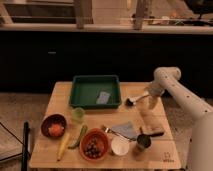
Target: Place brush in tray
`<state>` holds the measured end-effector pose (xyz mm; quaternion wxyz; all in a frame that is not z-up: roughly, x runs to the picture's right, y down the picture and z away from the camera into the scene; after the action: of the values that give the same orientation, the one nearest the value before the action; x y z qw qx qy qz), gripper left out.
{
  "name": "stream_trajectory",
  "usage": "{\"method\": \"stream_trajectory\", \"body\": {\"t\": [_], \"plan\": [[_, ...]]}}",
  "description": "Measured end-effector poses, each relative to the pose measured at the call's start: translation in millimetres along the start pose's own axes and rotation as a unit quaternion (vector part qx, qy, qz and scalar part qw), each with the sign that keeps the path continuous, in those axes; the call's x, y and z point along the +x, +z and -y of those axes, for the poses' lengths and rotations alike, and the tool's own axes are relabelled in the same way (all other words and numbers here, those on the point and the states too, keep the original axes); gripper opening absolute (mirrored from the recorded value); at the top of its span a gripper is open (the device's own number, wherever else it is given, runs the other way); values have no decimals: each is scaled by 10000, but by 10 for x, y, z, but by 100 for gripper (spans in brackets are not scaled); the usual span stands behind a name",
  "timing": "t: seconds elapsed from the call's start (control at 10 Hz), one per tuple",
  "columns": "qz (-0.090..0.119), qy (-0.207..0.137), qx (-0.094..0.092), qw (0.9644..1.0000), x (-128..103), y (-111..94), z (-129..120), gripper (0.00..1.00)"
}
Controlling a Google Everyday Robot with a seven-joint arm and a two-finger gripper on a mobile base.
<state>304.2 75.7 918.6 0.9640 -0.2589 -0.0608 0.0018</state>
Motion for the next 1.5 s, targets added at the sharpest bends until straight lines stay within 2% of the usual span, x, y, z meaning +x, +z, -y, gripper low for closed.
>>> {"method": "stream_trajectory", "body": {"t": [0.2, 0.4, 1.5], "plan": [[11, 13, 63, 10000, -35, -5, 36, 80], [45, -50, 30, 10000, -109, 33, 74, 80], [173, -296, -481, 9983, -240, 357, -54, 80]]}}
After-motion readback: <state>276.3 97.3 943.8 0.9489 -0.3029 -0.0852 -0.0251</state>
